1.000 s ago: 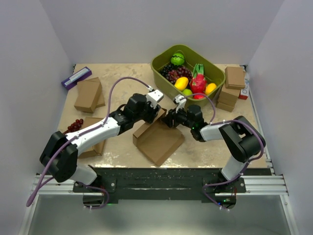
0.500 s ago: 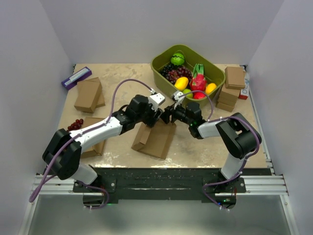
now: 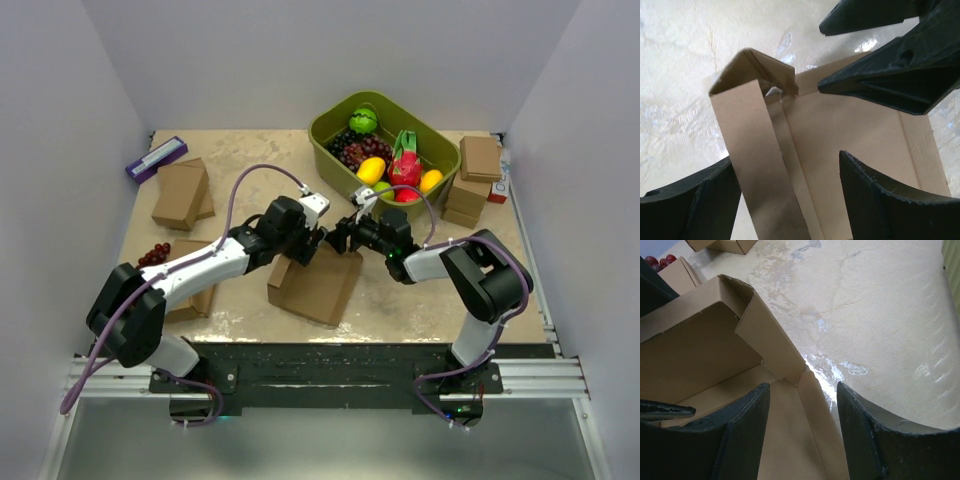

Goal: Fold the paper box

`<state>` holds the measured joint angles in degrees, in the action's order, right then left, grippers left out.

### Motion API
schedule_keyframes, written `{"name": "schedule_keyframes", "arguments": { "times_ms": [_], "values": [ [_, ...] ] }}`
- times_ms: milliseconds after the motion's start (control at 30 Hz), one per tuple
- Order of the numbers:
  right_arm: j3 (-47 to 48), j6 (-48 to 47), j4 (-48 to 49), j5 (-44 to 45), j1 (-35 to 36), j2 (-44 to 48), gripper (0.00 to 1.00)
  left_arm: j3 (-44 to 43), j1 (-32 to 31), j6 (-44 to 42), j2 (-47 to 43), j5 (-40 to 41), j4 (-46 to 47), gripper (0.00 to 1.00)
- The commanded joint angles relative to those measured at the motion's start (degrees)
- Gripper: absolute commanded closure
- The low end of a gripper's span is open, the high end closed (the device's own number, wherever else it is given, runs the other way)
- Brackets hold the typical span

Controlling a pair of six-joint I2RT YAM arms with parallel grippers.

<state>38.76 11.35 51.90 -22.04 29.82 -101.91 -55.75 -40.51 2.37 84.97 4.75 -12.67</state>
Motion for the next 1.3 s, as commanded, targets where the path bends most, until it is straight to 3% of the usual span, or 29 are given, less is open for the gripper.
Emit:
{"name": "schedule_keyframes", "arguments": {
  "times_ms": [0,67,167,333,500,633,767,900,1033,1267],
  "values": [
    [-0.27,1.39,-0.65,0.77,-0.12,3.73,0.36,-1.47,0.35,0.8,-1.82,-0.26,-3.07,0.27],
    [-0.27,2.35,-4.51,1.21,-0.12,6.36,0.26,-0.33,0.35,0.53,-2.35,-2.2,-2.37,0.32],
    [-0.53,3.94,-10.93,3.23,-0.03,10.49,0.24,0.81,0.26,-0.61,-3.23,-3.52,-1.57,0.43],
    [-2.37,7.18,-22.59,10.34,-0.03,19.27,0.25,3.01,0.35,-5.44,-3.93,-7.63,0.26,0.56],
    [-6.5,9.48,-31.67,16.58,-0.12,33.75,0.28,3.19,0.35,-7.81,-4.2,-11.69,0.01,0.6],
    [-9.05,7.9,-38.53,18.71,-0.12,40.03,0.34,3.28,0.52,-9.4,-4.2,-17.66,-0.17,0.62],
    [-13.35,6.58,-33.19,10.54,0.58,37.93,0.41,2.84,0.61,-10.37,-3.06,-20.04,-1.22,0.65],
    [-15.29,4.38,-25.55,9.21,5.5,33.36,0.41,2.66,1.05,-11.51,-3.05,-20.4,-2.1,0.66],
    [-17.14,4.82,-17.2,8.77,6.12,29.05,0.41,3.1,1.93,-12.83,-3.23,-22.15,-2.01,0.69],
    [-18.63,4.99,-18.41,11.13,6.04,32.29,0.44,3.54,3.68,-13.8,-2.79,-25.05,-2.36,0.72]
  ]
}}
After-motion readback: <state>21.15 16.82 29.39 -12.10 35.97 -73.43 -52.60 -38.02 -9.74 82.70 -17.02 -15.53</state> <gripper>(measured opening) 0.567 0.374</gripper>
